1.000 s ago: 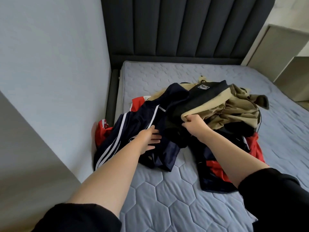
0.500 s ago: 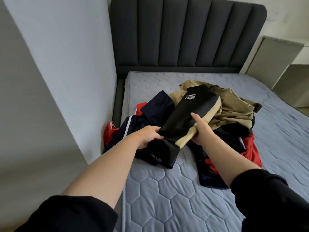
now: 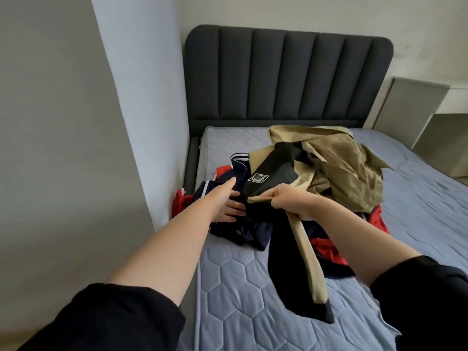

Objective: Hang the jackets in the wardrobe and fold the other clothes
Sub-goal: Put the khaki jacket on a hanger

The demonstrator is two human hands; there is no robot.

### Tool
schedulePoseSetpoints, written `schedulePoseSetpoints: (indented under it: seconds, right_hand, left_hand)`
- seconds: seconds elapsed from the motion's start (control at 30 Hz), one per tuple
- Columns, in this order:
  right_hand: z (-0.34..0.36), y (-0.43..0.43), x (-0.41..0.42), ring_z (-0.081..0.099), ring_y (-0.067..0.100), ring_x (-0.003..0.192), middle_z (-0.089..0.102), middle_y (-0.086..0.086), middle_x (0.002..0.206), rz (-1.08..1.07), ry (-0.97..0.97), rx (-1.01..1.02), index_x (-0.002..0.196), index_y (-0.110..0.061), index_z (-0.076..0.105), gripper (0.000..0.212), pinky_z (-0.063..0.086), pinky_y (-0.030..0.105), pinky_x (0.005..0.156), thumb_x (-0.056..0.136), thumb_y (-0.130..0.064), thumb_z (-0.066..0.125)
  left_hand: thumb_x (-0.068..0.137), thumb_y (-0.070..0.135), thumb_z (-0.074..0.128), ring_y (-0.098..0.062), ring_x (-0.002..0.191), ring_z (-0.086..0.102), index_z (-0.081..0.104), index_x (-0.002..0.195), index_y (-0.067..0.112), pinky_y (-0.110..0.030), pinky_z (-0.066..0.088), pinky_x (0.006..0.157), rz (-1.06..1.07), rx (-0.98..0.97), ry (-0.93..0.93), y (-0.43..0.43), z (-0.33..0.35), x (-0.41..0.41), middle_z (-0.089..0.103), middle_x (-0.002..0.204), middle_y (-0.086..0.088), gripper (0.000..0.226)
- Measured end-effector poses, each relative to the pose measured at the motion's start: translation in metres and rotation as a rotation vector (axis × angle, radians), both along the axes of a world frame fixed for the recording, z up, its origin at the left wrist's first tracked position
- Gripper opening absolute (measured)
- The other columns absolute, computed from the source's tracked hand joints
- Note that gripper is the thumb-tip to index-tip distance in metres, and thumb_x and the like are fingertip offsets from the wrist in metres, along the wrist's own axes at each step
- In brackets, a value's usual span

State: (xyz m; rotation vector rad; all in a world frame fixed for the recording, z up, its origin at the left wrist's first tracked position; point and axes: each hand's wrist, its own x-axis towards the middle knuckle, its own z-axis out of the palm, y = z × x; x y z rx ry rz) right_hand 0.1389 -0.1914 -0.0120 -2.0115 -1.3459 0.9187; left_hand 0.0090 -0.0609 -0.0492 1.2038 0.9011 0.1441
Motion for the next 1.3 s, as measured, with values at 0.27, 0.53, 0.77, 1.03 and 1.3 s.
schedulePoseSetpoints:
  seconds: [0.27,0.53,0.77,1.03,1.3]
  right_hand:
    - [-0.042,-0.017,0.017,0.054,0.011,0.057,0.061,0.0,0.069,-0.274,-0.047,0.149,0.097,-0.01,0.068,0.02,0.048,0.024,0.054,0.092,-0.024,0.056]
    - [-0.109,0.01,0.051,0.023,0.034,0.137,0.02,0.014,0.15,-0.919,-0.087,-0.002,0.149,-0.013,0.014,0.09,0.029,0.043,0.107,0.082,-0.037,0.069]
    - [-0.13,0.028,0.07,0.051,0.028,0.119,0.045,0.013,0.139,-0.822,0.151,0.165,0.15,-0.018,0.018,0.078,0.047,0.03,0.089,0.083,0.005,0.05]
    - [-0.088,0.017,0.043,0.062,0.014,0.089,0.068,0.001,0.098,0.113,-0.232,-0.145,0.105,-0.018,0.069,0.04,0.047,0.019,0.072,0.075,0.001,0.049]
    - [-0.064,-0.012,0.022,0.064,0.015,0.054,0.065,-0.002,0.063,0.068,-0.119,-0.107,0.077,-0.012,0.066,0.026,0.048,0.022,0.052,0.089,-0.035,0.061]
  left_hand:
    - [0.099,0.034,0.04,-0.027,0.11,0.06,0.042,0.135,0.012,-0.037,0.044,0.087,-0.018,0.106,0.094,-0.049,-0.023,0.006,0.06,0.121,-0.011,0.042]
    - [0.099,0.021,0.043,-0.023,0.114,0.057,0.042,0.135,0.01,-0.037,0.044,0.093,-0.04,0.157,0.176,-0.035,-0.061,0.023,0.055,0.13,-0.009,0.039]
    - [0.098,0.021,0.044,-0.021,0.105,0.057,0.047,0.131,0.011,-0.034,0.042,0.085,-0.011,0.158,0.226,-0.015,-0.092,0.024,0.058,0.121,-0.007,0.034]
    - [0.095,0.056,0.036,-0.03,0.129,0.044,0.042,0.141,0.01,-0.039,0.032,0.11,0.169,0.047,0.11,0.007,-0.093,0.044,0.047,0.141,-0.012,0.065]
    - [0.089,-0.012,0.042,-0.03,0.101,0.062,0.054,0.127,0.006,-0.038,0.05,0.086,0.195,-0.054,-0.164,-0.009,-0.089,0.006,0.064,0.11,-0.015,0.043]
